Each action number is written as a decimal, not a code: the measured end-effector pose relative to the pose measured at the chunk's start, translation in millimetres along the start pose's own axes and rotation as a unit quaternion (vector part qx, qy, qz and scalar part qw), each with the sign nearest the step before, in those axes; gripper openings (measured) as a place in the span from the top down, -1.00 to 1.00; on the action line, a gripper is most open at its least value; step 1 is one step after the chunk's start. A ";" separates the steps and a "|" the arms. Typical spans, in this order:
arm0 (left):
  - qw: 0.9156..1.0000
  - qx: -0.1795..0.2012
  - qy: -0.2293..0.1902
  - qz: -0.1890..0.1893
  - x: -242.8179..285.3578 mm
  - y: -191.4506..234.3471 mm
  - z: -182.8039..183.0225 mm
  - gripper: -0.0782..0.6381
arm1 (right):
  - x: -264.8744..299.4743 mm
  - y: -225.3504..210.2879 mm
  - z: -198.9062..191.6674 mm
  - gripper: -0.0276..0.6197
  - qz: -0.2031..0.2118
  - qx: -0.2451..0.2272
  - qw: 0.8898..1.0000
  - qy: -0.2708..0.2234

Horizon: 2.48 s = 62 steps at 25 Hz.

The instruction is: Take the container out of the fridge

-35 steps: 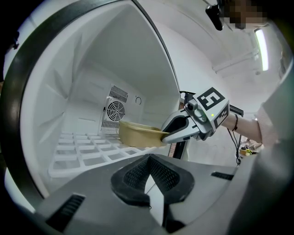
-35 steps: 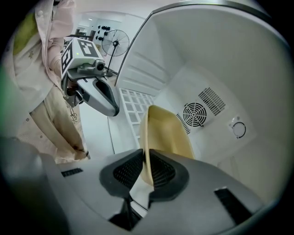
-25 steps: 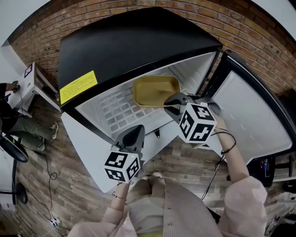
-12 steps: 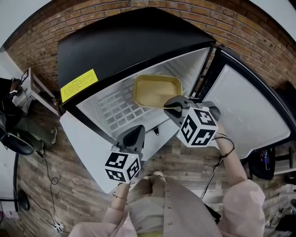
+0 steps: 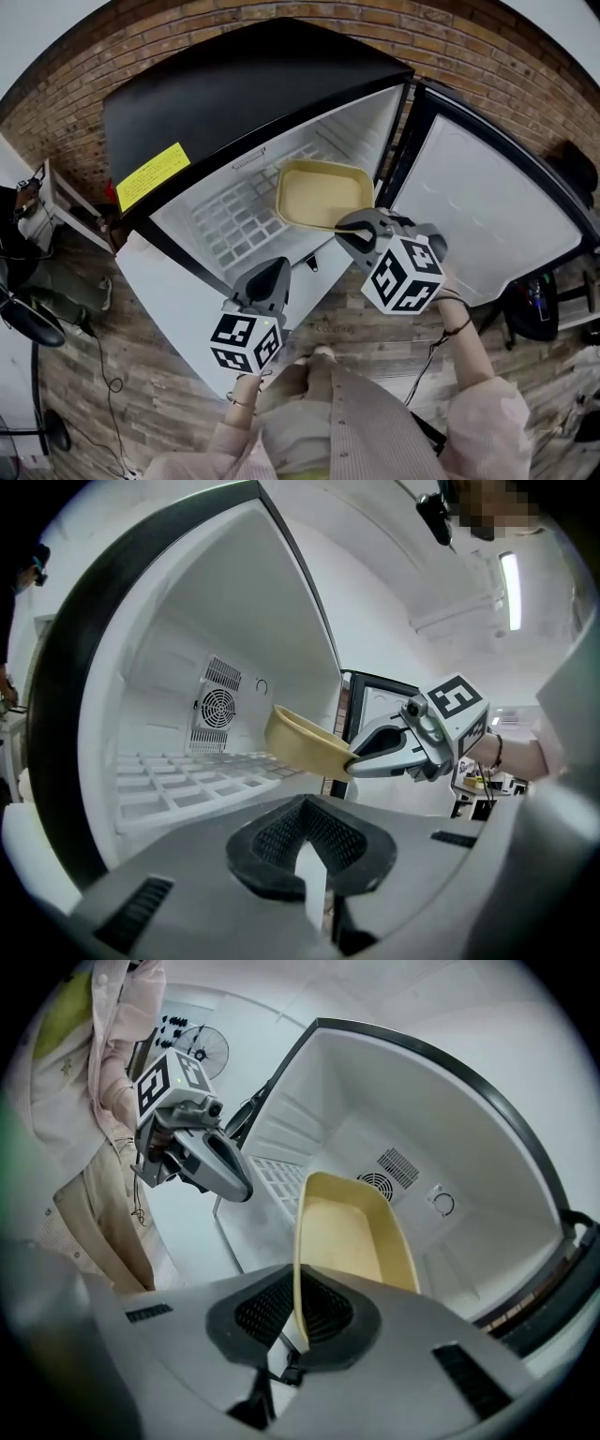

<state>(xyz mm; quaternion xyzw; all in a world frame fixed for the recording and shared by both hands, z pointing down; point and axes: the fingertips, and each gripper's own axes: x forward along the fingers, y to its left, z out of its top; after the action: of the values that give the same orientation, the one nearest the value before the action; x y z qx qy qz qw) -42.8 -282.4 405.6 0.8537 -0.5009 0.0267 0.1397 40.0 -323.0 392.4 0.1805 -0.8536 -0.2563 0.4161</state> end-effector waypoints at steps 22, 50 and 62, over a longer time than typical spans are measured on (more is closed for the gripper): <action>1.000 0.017 0.004 -0.018 -11.1 -11.6 -11.9 0.80 | -33.6 73.1 -38.4 0.87 -0.020 0.116 0.993 0.011; 0.999 0.003 0.023 0.023 -19.7 -14.6 -34.9 0.80 | -28.5 116.4 -58.3 0.87 0.046 0.163 0.986 0.005; 0.999 0.011 0.021 0.024 -18.0 -15.4 -32.4 0.80 | -28.5 114.0 -60.1 0.87 0.043 0.165 0.985 0.007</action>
<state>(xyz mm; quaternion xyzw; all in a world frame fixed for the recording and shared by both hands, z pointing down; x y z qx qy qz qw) -35.4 -251.4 430.1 0.8421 -0.5179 0.0534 0.1405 94.2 -233.8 473.1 0.2114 -0.8883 -0.0930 0.3970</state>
